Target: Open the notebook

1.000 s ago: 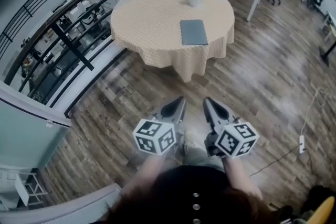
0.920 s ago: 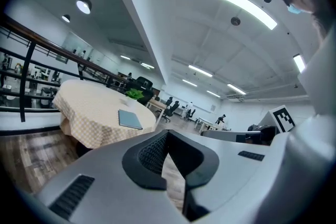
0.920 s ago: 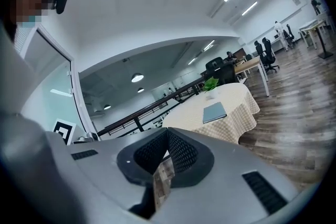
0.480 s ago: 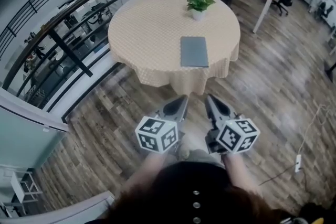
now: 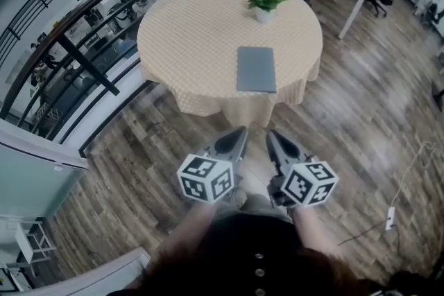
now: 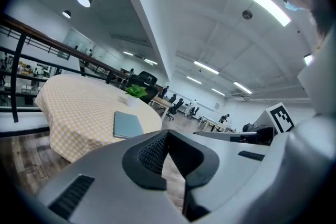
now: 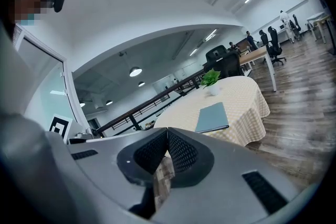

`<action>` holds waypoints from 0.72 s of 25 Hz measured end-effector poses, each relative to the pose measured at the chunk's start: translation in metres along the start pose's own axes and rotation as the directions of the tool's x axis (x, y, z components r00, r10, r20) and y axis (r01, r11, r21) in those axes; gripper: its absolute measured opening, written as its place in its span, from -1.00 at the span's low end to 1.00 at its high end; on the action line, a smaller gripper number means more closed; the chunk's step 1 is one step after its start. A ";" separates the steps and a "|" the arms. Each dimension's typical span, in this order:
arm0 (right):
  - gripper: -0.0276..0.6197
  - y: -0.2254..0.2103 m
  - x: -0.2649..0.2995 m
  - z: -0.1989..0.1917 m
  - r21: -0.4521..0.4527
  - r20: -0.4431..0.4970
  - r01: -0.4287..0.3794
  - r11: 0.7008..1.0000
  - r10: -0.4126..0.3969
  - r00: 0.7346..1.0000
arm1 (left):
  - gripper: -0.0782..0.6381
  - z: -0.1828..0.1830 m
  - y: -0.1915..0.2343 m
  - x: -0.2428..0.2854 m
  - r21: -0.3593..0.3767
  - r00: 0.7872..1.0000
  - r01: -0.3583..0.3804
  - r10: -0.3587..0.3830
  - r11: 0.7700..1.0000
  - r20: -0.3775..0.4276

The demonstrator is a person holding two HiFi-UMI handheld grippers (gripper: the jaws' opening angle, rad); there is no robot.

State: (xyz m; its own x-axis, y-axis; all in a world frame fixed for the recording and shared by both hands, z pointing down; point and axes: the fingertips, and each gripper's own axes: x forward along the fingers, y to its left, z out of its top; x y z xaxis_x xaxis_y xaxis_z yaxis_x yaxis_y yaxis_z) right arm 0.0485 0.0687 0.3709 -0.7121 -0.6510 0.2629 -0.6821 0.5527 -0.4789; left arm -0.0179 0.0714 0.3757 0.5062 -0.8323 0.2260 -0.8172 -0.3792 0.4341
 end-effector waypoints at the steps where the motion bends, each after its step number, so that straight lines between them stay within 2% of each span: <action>1: -0.88 -0.001 0.004 0.002 0.000 -0.004 -0.001 1.000 0.001 1.000 | -0.75 0.002 0.003 0.003 -0.003 1.000 -0.001 0.001 1.000 -0.004; 11: -0.88 -0.022 0.043 0.017 0.011 -0.044 0.033 0.999 -0.032 0.999 | -0.75 0.014 0.031 0.040 -0.025 0.999 0.002 -0.003 1.000 -0.052; 18: -0.88 -0.038 0.096 0.029 -0.015 -0.077 0.049 0.999 -0.050 0.996 | -0.75 0.032 0.072 0.072 -0.048 0.997 0.008 -0.012 0.999 -0.071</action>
State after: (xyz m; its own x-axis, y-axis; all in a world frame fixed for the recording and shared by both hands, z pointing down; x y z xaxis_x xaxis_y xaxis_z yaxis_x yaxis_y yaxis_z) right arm 0.0105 -0.0300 0.3902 -0.6877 -0.6358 0.3504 -0.7186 0.5277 -0.4529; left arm -0.0488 -0.0289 0.3954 0.5339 -0.7972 0.2818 -0.7988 -0.3663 0.4772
